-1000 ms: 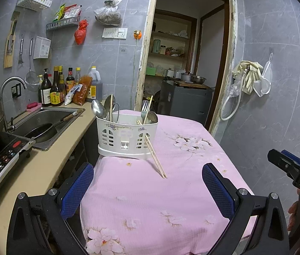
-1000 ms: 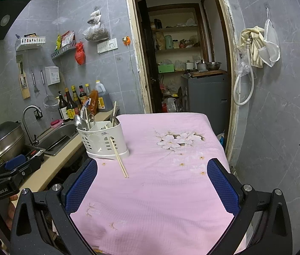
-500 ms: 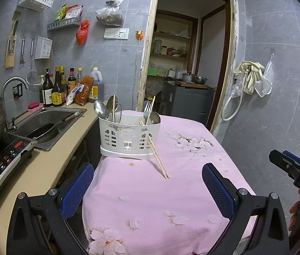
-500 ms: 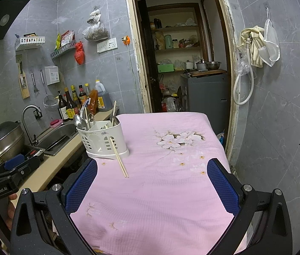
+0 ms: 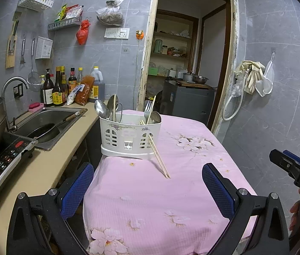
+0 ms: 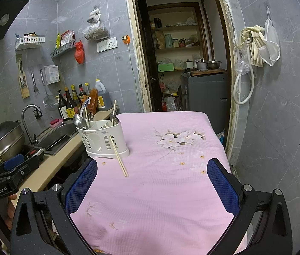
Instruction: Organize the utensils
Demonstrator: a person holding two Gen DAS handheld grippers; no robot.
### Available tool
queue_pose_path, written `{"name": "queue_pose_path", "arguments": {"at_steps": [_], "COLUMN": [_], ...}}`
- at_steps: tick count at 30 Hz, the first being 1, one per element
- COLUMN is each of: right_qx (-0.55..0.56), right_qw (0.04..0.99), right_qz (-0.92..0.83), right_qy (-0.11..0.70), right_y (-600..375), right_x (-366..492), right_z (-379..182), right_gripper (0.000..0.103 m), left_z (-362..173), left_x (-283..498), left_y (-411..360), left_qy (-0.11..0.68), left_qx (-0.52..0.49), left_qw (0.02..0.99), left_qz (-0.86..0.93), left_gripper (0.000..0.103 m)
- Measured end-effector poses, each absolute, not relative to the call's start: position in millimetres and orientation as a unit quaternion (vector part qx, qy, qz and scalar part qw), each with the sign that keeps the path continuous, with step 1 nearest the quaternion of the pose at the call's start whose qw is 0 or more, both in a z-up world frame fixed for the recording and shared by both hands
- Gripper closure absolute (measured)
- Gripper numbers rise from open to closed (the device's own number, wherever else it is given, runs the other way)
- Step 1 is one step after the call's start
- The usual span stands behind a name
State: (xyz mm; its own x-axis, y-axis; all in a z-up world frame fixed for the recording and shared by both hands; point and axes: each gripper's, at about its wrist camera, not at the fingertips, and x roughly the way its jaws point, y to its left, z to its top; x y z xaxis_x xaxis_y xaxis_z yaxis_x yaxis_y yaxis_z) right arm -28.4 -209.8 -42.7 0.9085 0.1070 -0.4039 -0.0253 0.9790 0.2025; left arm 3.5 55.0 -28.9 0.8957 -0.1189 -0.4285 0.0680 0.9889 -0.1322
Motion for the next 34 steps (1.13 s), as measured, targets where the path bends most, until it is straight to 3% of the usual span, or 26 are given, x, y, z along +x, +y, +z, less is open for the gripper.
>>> {"name": "queue_pose_path", "arguments": {"at_steps": [34], "right_qx": [0.103], "right_qw": [0.968], "right_qz": [0.034], "right_qy": [0.225], "right_y": [-215], "right_x": [-23], "right_z": [-56], "right_gripper": [0.002], "left_z": [-30], "left_x": [10], "left_y": [41], "left_qy": [0.227], "left_qx": [-0.066], "left_qw": [0.971], "left_qz": [-0.044], "left_gripper": [0.000]}}
